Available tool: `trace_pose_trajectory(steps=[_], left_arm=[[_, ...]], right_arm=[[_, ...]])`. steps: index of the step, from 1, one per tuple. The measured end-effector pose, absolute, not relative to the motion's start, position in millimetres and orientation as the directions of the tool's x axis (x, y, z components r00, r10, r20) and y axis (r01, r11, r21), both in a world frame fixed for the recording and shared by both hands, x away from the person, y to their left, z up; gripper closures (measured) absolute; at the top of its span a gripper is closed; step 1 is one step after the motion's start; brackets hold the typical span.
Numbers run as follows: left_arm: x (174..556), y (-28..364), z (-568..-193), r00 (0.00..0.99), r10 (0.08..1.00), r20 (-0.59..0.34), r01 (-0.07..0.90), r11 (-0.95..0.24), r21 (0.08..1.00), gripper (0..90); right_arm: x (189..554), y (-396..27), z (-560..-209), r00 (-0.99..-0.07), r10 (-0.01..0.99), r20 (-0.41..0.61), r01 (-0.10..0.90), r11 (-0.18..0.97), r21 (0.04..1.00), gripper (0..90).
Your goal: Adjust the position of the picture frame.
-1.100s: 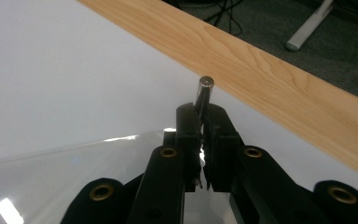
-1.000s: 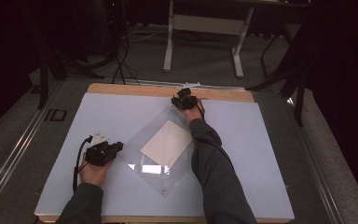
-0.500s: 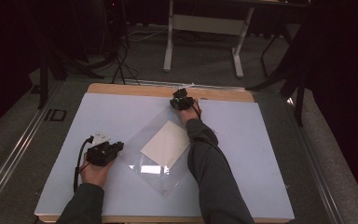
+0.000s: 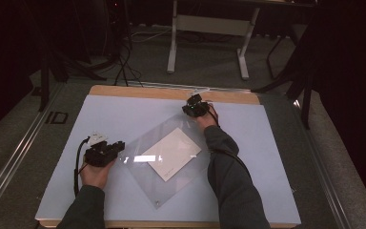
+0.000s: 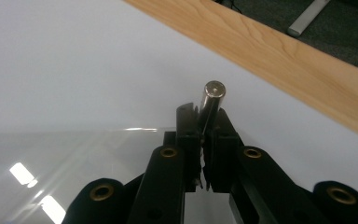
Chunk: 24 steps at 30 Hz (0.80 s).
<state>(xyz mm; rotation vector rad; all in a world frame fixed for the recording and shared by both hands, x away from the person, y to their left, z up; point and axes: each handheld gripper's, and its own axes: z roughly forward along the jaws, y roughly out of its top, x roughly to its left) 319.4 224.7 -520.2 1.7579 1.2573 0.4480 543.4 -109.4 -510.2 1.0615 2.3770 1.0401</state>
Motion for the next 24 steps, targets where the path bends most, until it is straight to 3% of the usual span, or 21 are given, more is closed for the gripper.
trace_pose_trajectory(steps=[24], left_arm=[[354.4,210.5,-499.4,0.42,0.89,-0.177,0.556,-0.098,0.825,81.5]], right_arm=[[465.7,-179.8,-474.4,-0.629,0.775,-0.052,0.507,0.46,0.729,85.7]])
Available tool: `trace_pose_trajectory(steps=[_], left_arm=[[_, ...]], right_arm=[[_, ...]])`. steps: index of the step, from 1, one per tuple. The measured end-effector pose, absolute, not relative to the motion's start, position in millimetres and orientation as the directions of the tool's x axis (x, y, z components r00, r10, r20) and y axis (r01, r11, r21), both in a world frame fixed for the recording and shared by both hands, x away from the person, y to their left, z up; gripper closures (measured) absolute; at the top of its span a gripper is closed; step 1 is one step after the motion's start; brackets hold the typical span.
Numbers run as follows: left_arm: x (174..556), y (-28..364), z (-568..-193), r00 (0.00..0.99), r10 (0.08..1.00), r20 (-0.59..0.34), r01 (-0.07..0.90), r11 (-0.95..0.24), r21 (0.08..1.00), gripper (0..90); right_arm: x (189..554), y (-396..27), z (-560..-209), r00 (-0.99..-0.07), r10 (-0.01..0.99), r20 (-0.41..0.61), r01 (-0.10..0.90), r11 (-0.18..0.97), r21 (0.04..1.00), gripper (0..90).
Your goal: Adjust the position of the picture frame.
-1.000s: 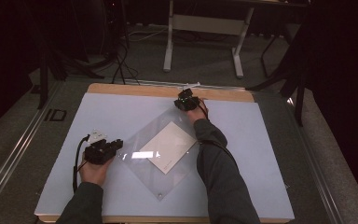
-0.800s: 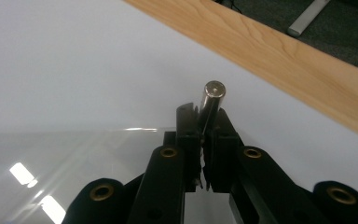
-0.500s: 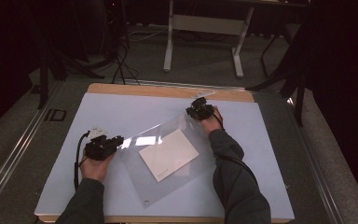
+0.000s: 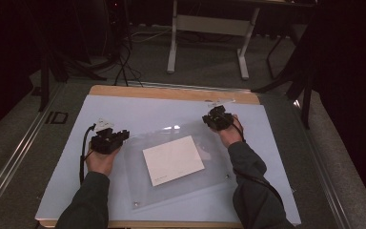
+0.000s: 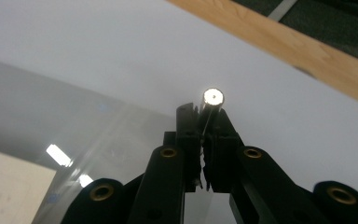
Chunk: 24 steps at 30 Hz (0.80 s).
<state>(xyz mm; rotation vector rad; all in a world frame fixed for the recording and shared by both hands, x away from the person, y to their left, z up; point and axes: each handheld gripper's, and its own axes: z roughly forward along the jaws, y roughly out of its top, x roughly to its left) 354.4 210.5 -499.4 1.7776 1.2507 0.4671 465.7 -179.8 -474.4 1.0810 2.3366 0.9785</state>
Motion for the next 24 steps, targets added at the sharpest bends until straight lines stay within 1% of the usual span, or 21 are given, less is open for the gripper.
trace_pose_trajectory(steps=[5,11,18,24], left_arm=[[366.5,200.8,-499.0,0.44,0.883,-0.164,0.566,-0.13,0.814,81.7],[381.1,190.9,-497.9,0.447,0.882,-0.148,0.57,-0.153,0.807,81.7],[398.9,188.2,-505.3,0.43,0.889,-0.154,0.591,-0.149,0.792,81.7],[406.6,185.0,-509.0,0.427,0.891,-0.153,0.607,-0.157,0.779,81.9]], right_arm=[[452.1,-194.5,-479.2,-0.609,0.792,-0.048,0.531,0.451,0.718,85.7],[442.0,-208.2,-485.5,-0.573,0.819,-0.022,0.559,0.41,0.72,85.5],[434.5,-212.2,-496.8,-0.559,0.829,-0.01,0.578,0.399,0.712,85.4],[436.0,-214.2,-503.3,-0.543,0.84,0.005,0.598,0.382,0.705,85.4]])
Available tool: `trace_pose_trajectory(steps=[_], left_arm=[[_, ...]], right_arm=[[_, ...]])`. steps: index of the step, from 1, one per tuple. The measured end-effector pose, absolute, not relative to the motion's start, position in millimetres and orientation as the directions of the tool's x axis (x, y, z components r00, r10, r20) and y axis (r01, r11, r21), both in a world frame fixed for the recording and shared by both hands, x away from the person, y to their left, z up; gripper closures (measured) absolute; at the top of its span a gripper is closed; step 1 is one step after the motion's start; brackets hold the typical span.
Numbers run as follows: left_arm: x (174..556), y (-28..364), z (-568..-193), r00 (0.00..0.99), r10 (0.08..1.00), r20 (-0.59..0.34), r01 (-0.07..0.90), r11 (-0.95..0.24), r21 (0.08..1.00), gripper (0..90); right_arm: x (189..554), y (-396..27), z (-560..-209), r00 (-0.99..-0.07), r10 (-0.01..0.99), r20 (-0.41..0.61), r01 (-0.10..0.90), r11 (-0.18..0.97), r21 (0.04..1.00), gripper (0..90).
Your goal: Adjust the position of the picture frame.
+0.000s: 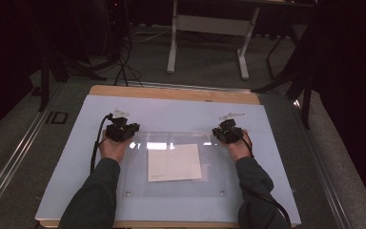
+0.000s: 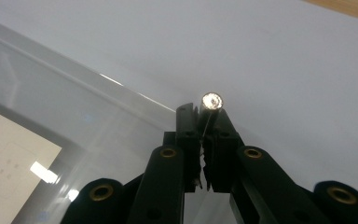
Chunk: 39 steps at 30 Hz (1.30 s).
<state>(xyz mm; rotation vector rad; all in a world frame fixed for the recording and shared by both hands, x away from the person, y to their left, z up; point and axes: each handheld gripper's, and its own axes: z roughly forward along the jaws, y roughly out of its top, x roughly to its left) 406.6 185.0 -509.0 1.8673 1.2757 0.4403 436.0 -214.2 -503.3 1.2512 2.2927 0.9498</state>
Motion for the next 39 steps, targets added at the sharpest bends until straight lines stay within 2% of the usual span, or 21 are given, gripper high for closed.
trace_pose_trajectory(steps=[12,28,33,36,39], left_arm=[[419.1,178.8,-520.5,0.408,0.898,-0.165,0.632,-0.147,0.761,82.1],[418.9,182.0,-521.6,0.416,0.889,-0.192,0.635,-0.133,0.761,80.5],[411.7,183.2,-517.6,0.44,0.88,-0.181,0.607,-0.142,0.782,73.1],[405.8,185.6,-514.0,0.445,0.879,-0.17,0.578,-0.137,0.805,72.2],[400.6,189.9,-511.5,0.451,0.875,-0.176,0.547,-0.115,0.829,72.8]], right_arm=[[438.9,-220.0,-517.0,-0.524,0.851,0.035,0.628,0.359,0.69,85.4],[437.9,-222.0,-520.3,-0.527,0.849,0.045,0.613,0.343,0.712,84.7],[435.9,-223.4,-521.7,-0.524,0.85,0.049,0.595,0.325,0.735,82.5],[433.3,-226.0,-518.0,-0.526,0.847,0.075,0.578,0.292,0.762,79.5],[431.0,-225.8,-512.4,-0.536,0.842,0.058,0.554,0.299,0.777,78.3]])
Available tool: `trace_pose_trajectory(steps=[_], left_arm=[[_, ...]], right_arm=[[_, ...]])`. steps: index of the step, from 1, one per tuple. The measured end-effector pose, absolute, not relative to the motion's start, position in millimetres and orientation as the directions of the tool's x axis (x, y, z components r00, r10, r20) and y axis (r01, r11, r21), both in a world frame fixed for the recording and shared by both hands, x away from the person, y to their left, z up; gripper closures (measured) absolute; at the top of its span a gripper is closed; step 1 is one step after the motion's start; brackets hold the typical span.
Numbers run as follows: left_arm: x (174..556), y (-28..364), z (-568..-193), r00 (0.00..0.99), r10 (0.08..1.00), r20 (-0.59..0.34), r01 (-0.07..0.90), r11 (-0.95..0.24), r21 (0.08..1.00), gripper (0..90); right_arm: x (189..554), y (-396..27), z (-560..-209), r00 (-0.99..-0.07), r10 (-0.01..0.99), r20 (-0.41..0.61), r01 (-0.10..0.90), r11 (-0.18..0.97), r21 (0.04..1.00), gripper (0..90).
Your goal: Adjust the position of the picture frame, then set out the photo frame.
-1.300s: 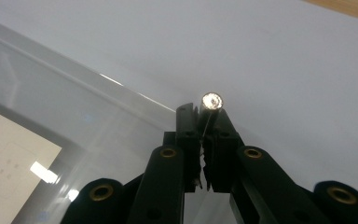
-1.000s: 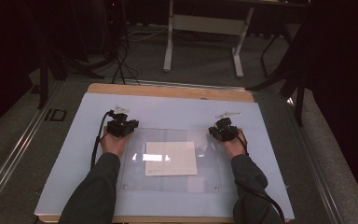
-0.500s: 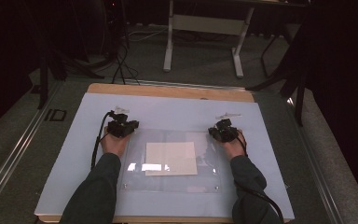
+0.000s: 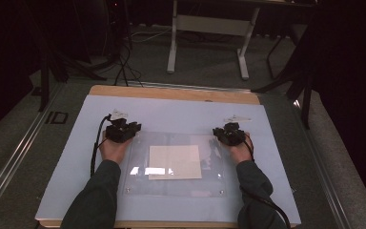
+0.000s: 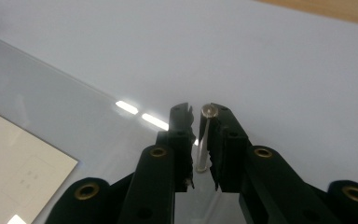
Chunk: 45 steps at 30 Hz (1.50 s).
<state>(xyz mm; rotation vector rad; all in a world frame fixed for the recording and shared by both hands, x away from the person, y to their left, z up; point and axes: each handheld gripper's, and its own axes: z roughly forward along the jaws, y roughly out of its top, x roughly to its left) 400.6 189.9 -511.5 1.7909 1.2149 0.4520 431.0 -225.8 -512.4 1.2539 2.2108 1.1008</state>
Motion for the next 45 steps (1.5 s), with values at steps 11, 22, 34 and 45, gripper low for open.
trace_pose_trajectory(steps=[11,22,34,45], left_arm=[[400.1,195.1,-515.2,0.467,0.869,-0.164,0.514,-0.116,0.85,81.6],[402.5,190.5,-518.0,0.458,0.875,-0.154,0.498,-0.109,0.861,83.0],[401.7,190.5,-518.5,0.453,0.877,-0.157,0.496,-0.102,0.862,83.5],[399.0,190.1,-517.2,0.456,0.88,-0.134,0.494,-0.125,0.861,83.9]], right_arm=[[428.8,-228.8,-513.1,-0.533,0.844,0.059,0.529,0.278,0.802,83.2],[427.1,-229.9,-516.7,-0.536,0.842,0.05,0.505,0.273,0.819,84.5],[425.9,-229.6,-517.2,-0.536,0.843,0.04,0.489,0.272,0.829,84.5],[424.3,-231.2,-519.3,-0.539,0.841,0.042,0.457,0.25,0.853,83.8]])
